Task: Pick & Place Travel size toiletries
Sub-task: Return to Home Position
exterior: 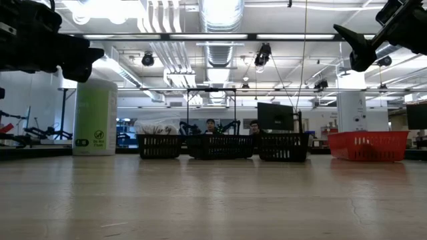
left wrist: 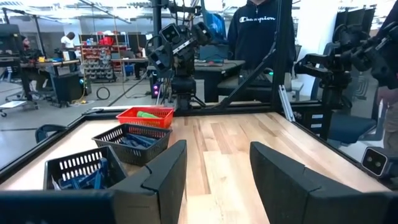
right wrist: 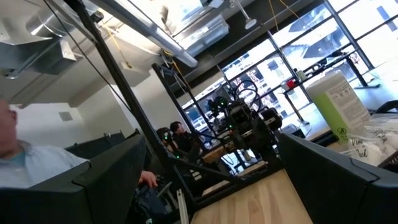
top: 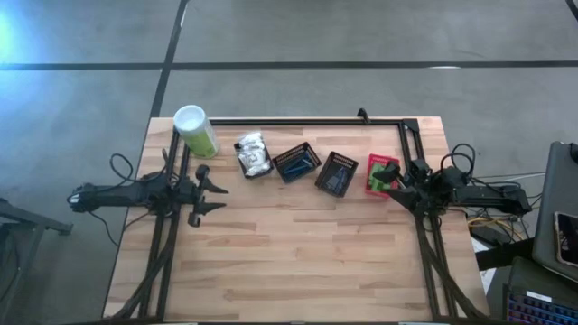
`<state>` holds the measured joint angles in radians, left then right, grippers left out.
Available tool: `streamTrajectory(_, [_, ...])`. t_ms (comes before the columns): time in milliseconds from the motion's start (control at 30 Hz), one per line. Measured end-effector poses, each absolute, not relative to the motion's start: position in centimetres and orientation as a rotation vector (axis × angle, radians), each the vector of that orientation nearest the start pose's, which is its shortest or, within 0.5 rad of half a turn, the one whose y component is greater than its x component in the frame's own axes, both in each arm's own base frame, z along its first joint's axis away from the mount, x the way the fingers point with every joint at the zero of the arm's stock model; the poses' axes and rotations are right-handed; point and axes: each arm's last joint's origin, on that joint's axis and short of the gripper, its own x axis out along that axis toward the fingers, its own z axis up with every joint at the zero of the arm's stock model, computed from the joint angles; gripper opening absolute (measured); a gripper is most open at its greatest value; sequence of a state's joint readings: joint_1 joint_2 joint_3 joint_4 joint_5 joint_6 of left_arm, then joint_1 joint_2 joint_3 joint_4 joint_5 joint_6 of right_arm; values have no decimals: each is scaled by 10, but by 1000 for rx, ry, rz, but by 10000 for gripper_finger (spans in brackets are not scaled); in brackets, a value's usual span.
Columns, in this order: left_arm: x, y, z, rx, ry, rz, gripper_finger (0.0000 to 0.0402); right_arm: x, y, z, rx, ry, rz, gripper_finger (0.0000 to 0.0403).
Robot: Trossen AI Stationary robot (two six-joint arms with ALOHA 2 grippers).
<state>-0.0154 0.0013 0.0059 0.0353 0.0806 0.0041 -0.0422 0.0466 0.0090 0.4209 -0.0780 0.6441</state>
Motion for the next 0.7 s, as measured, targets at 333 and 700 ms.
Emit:
streamTrajectory(333, [97,-4,169,5,-45,-95,181,94,-2,201,207,-361,84,364])
streamTrajectory(700, [97,-4,169,5,-45,-95,181,101,-2,169,-128,-23,37,364])
